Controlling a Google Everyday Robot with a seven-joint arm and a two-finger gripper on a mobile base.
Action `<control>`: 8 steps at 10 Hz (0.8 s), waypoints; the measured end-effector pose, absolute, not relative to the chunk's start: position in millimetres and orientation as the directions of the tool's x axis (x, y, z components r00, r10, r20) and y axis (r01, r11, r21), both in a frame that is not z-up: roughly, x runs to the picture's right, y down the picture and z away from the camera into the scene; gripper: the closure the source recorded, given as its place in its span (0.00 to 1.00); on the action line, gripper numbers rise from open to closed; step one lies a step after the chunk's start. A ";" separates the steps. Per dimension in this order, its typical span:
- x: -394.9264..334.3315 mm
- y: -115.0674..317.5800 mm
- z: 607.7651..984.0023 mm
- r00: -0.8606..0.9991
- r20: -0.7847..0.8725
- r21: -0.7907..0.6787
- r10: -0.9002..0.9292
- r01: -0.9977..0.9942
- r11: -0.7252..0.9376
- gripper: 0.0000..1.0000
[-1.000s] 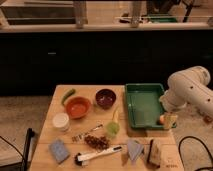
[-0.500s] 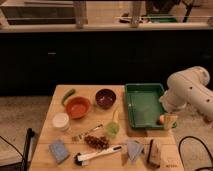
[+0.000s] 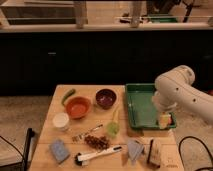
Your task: Stack bowls on top of each other
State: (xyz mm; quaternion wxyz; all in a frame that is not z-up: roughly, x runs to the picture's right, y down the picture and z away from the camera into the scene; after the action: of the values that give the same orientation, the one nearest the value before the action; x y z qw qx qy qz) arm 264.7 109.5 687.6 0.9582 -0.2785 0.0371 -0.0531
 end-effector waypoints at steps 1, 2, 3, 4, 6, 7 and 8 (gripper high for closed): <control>260.2 110.0 689.0 0.989 -0.034 -0.538 -0.146 0.105 0.836 0.20; 251.2 108.3 691.2 0.984 -0.026 -0.535 -0.175 0.134 0.834 0.20; 242.9 107.4 693.4 0.978 -0.019 -0.532 -0.207 0.165 0.830 0.20; 239.1 107.2 694.6 0.974 -0.015 -0.531 -0.228 0.185 0.827 0.20; 240.1 107.5 696.8 0.966 -0.010 -0.526 -0.260 0.216 0.822 0.20; 240.8 106.4 697.7 0.964 -0.011 -0.522 -0.267 0.222 0.823 0.20; 238.9 105.5 699.8 0.959 -0.007 -0.519 -0.284 0.240 0.820 0.20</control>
State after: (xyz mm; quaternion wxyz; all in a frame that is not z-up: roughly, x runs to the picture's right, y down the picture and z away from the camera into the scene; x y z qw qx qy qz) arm 238.9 105.5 699.8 0.9531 -0.2664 0.0421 -0.1374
